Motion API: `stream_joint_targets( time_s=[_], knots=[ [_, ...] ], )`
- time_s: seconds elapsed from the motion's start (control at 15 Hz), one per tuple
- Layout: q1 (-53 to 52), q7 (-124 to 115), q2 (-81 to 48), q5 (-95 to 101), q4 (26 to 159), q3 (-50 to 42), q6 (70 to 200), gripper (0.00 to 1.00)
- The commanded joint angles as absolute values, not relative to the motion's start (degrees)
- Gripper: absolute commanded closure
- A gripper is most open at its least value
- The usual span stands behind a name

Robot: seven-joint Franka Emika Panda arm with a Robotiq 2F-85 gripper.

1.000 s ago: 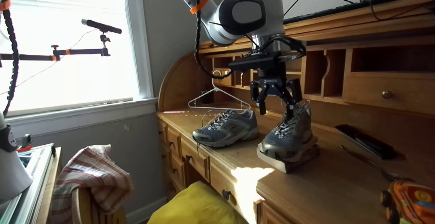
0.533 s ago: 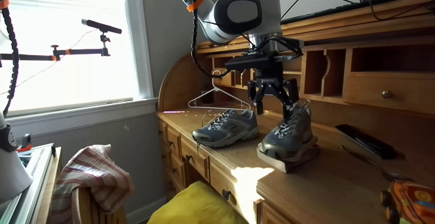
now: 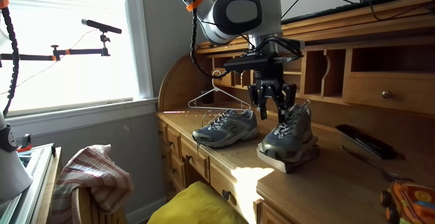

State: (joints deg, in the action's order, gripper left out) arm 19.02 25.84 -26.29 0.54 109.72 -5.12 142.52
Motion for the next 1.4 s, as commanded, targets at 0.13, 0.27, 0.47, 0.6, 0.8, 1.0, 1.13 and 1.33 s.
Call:
stream_joint_targets(
  time_s=[0.13,0.27,0.47,0.6,0.8,1.0,1.13,1.33],
  knots=[
    [19.2,26.0,-25.4,1.0,111.6,-5.8,144.2,0.02],
    [19.3,26.1,-25.5,0.8,111.5,-5.7,144.1,0.31],
    [19.2,26.0,-25.6,0.8,111.4,-5.7,144.1,0.45],
    [19.2,25.9,-25.6,0.8,111.4,-5.8,144.2,0.62],
    [19.2,25.8,-25.8,0.9,111.2,-5.9,144.1,0.86],
    [19.4,26.2,-25.9,0.6,111.0,-5.7,143.6,1.0],
    [19.4,26.3,-26.0,0.6,111.0,-5.6,143.5,1.0],
    [19.1,25.8,-24.8,0.8,111.8,-5.8,143.7,0.73]
  ],
)
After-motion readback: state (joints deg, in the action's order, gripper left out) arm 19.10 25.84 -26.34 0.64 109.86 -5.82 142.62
